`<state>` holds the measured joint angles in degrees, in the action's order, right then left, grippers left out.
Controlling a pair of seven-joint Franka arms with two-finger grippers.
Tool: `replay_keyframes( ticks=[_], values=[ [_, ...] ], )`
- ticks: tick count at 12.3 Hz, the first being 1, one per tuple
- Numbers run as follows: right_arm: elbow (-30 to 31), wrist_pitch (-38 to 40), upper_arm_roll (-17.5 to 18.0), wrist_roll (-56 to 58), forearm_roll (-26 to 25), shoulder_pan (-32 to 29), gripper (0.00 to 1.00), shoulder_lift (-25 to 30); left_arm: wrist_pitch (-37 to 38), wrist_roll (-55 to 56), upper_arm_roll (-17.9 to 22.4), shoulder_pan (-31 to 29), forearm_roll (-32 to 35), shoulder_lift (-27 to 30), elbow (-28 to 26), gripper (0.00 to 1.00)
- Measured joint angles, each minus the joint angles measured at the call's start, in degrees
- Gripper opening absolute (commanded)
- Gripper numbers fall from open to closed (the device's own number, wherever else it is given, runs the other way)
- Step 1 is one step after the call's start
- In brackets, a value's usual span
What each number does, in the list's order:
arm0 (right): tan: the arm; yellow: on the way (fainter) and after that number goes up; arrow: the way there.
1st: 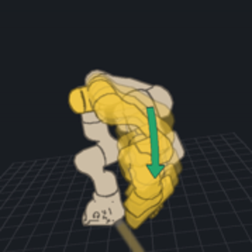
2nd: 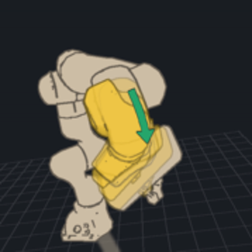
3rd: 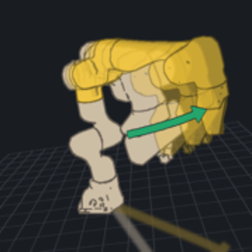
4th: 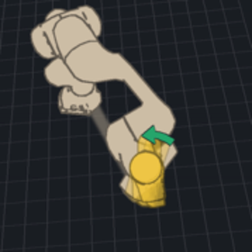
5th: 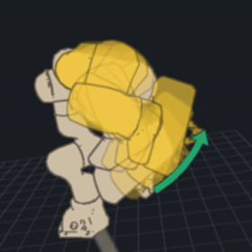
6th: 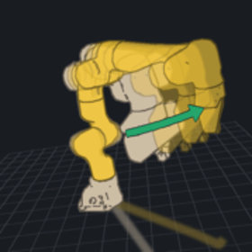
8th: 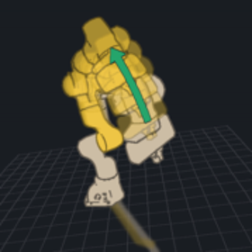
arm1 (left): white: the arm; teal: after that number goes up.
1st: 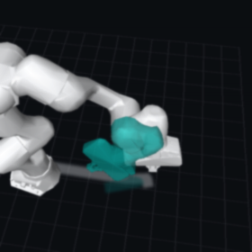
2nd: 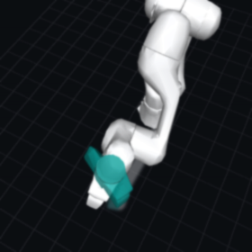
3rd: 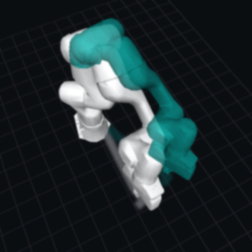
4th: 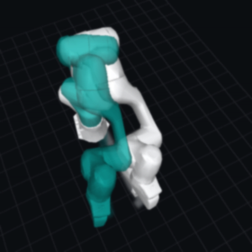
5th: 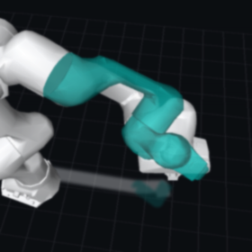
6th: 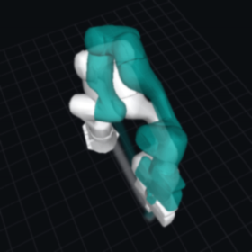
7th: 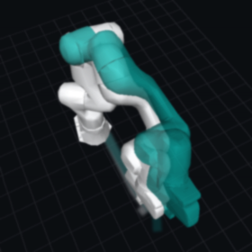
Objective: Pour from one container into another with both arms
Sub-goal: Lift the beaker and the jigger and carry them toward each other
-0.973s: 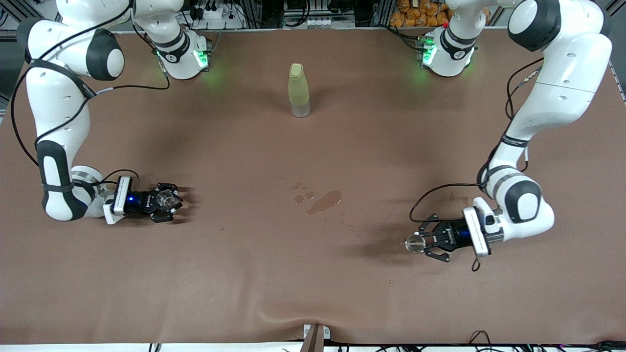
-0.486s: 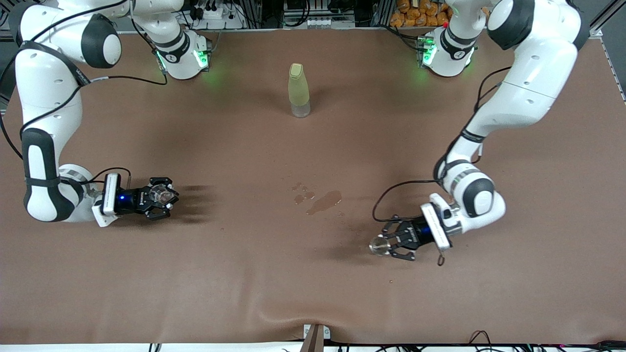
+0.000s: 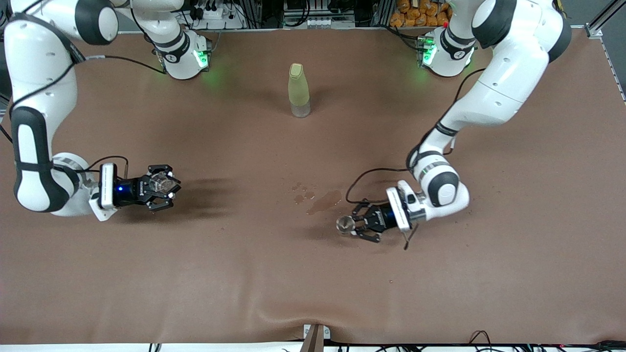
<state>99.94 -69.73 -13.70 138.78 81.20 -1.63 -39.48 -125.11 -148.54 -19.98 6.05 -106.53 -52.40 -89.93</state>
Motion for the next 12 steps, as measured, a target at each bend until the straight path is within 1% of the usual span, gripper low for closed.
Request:
replay_keyframes(
  ticks=[1,2,3,6,9,12],
  values=[
    [2.3,-0.8,-0.2,-0.5,0.2,0.6,0.00,2.5,-0.3,-3.4,0.0,2.1,-3.9,-0.1,-0.5,0.00],
    [4.6,-1.4,-0.7,-1.0,1.0,1.5,0.00,4.7,-0.7,-5.2,0.0,4.0,-6.2,-0.2,-0.8,0.00],
    [6.8,-1.7,-1.6,-1.1,1.6,2.8,0.00,6.5,-1.1,-5.8,0.1,5.6,-7.0,-0.3,-0.9,0.00],
    [12.1,-3.8,-4.0,-1.1,4.3,7.1,0.00,10.3,-2.2,-5.9,0.1,7.5,-7.5,-0.7,-1.2,0.00],
    [17.0,-6.8,-4.7,-1.1,6.8,10.5,0.00,13.1,-3.0,-6.0,0.1,10.2,-8.7,-1.2,-1.2,0.00],
    [21.3,-10.1,-4.8,-1.1,9.5,13.3,0.00,15.3,-3.3,-6.0,0.2,10.9,-8.7,-1.2,-1.2,0.00]
  ],
)
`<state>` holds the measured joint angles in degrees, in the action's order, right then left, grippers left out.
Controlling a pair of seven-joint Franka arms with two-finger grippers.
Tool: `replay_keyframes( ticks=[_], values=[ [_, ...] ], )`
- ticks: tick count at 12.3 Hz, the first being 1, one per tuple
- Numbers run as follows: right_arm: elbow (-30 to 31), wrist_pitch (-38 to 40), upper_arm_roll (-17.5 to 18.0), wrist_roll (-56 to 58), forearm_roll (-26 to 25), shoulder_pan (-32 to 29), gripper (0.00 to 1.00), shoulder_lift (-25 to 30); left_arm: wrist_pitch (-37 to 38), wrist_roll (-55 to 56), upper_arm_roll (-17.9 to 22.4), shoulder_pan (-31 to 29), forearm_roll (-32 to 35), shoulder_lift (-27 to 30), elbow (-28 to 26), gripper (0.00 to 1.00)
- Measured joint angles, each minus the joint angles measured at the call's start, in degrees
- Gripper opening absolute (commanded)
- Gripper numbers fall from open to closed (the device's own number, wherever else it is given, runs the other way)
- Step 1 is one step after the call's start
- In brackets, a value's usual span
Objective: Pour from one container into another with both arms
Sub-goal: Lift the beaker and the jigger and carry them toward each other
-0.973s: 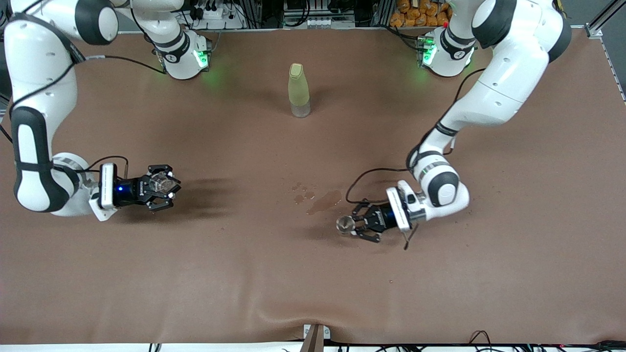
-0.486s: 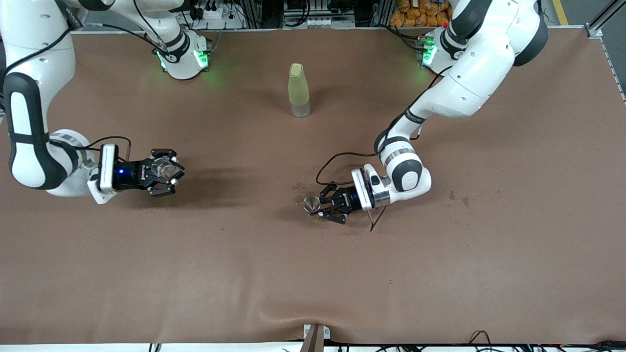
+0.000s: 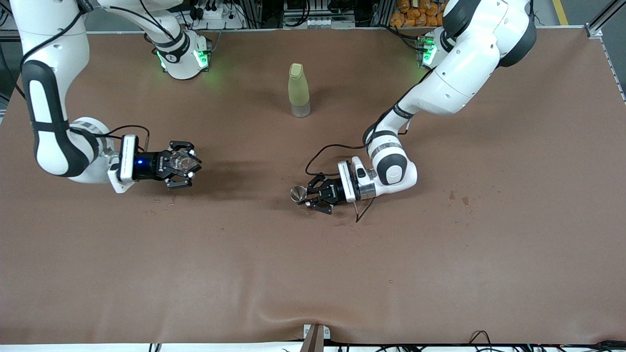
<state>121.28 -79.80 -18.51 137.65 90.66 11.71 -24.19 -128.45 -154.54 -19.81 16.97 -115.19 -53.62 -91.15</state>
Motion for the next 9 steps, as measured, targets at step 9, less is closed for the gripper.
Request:
replay_keyframes(
  ticks=[9],
  values=[
    [3.9,-8.6,0.0,1.0,13.4,10.9,0.00,0.6,-1.7,-1.3,0.2,2.4,-2.6,-0.1,0.0,0.00]
  ],
)
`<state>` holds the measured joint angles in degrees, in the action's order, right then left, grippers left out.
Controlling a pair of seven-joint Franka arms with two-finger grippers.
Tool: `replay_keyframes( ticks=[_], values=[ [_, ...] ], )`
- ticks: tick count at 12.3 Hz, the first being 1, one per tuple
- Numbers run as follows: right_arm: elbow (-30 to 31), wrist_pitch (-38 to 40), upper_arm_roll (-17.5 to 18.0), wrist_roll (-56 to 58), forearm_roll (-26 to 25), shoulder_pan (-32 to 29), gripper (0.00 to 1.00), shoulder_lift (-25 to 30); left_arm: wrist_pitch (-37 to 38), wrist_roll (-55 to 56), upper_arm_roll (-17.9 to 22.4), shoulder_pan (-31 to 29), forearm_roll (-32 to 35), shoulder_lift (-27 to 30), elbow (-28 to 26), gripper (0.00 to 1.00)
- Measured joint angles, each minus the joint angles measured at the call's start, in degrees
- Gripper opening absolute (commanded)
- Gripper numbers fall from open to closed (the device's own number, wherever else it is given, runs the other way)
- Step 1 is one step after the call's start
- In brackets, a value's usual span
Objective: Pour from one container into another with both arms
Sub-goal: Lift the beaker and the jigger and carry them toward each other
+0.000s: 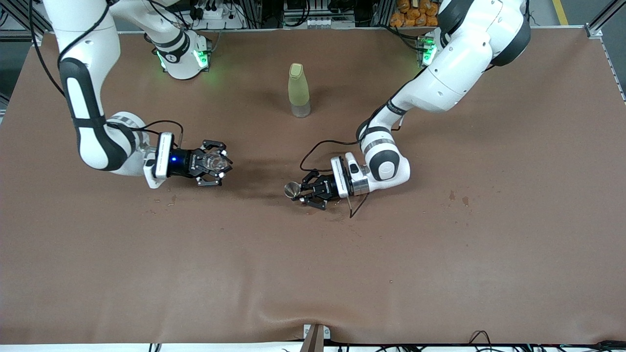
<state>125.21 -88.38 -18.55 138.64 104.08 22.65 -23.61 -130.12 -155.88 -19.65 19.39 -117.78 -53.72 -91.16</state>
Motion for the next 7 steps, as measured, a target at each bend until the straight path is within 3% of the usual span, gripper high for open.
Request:
replay_keyframes(
  ticks=[7],
  values=[
    [0.4,-9.2,3.3,0.6,12.1,7.7,0.00,0.0,0.0,-0.1,0.1,1.6,-3.0,-0.2,0.1,0.00]
  ],
)
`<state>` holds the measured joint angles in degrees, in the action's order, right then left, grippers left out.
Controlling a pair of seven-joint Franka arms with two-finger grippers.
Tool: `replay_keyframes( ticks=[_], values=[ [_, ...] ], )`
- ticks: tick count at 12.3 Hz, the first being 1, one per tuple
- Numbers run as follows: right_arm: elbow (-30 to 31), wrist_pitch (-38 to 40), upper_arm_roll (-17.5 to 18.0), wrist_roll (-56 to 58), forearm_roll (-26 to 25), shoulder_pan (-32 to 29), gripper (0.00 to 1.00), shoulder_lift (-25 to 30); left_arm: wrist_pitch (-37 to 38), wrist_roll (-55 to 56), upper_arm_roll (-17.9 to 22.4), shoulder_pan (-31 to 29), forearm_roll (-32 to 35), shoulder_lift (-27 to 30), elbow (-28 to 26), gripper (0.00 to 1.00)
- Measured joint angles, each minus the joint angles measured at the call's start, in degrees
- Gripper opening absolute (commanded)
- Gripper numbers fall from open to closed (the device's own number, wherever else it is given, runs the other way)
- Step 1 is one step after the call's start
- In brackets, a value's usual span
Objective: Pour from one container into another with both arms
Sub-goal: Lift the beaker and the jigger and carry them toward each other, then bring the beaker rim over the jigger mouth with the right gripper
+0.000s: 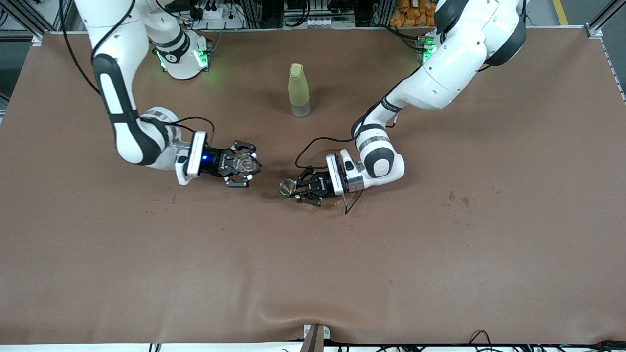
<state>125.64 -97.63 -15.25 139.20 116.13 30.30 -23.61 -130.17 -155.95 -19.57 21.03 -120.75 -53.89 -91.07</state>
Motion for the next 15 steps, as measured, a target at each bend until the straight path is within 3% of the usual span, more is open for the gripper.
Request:
replay_keyframes(
  ticks=[10,15],
  values=[
    [-1.1,-11.1,9.8,3.1,13.7,3.0,0.00,0.0,-0.1,-0.5,0.5,0.1,-0.6,-1.1,0.0,0.00],
    [-2.7,-12.1,10.4,3.2,15.6,3.6,0.00,-0.7,-0.1,-0.5,0.5,-0.1,-0.6,-1.1,0.2,0.00]
  ],
)
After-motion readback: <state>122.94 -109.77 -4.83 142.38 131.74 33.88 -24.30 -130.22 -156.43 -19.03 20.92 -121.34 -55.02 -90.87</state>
